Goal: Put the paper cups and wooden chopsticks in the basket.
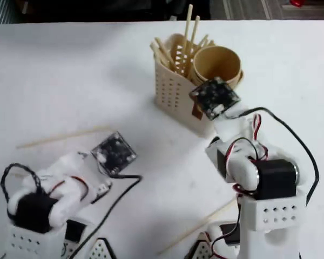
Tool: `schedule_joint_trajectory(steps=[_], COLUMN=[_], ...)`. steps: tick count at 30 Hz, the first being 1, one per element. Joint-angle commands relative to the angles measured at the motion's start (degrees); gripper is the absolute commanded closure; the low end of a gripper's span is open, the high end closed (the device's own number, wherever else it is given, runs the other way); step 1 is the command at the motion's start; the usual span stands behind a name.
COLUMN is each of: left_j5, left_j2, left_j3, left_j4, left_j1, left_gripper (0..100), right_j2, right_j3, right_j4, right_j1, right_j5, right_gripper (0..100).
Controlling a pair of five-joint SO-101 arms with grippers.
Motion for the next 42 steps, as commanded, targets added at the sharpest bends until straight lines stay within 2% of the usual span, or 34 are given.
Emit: schedule_joint_trajectory(steps=[1,4,8,10,13,17,21,25,31,37,42], left_j5=[3.6,4.75,4.92,5.27,10.11,12.4,17.49,19.87,24.53,31.91,37.36], left_j2=[11.3,20.44,26.77,28.44,30.29,32.31,34.33,37.14,42.15,47.34,54.81], left_j3=[-8.18,-15.38,-20.31,-20.04,-19.16,-17.67,-13.89,-7.82,-1.32,-0.62,-0.7], left_j4=[1.76,4.75,6.86,6.07,5.36,5.1,0.09,-7.82,-20.31,-27.25,-32.53], left_j1=[4.0,8.31,16.04,19.82,24.48,31.52,37.23,41.19,46.29,50.68,51.74], left_gripper=[80,80,80,78,73,72,72,72,72,72,72], right_j2=[-0.57,0.4,1.45,1.89,2.33,1.89,2.24,2.33,2.33,2.33,2.33], right_j3=[-2.2,-2.2,-2.11,-1.14,2.46,9.41,12.48,12.75,12.75,12.75,12.75], right_j4=[-1.89,-4.09,-7.34,-9.1,-13.14,-21.14,-27.12,-28.09,-28.18,-29.67,-29.67], right_j1=[0.75,4.88,15.87,21.76,28.79,35.65,41.45,44.35,44.88,47.52,47.52], right_j5=[-5.89,-9.49,-13.89,-15.56,-17.49,-20.22,-20.57,-20.57,-20.57,-20.57,-20.57], right_gripper=[90.0,90.0,89.9,89.9,89.9,89.9,89.9,89.9,89.9,89.9,89.9])
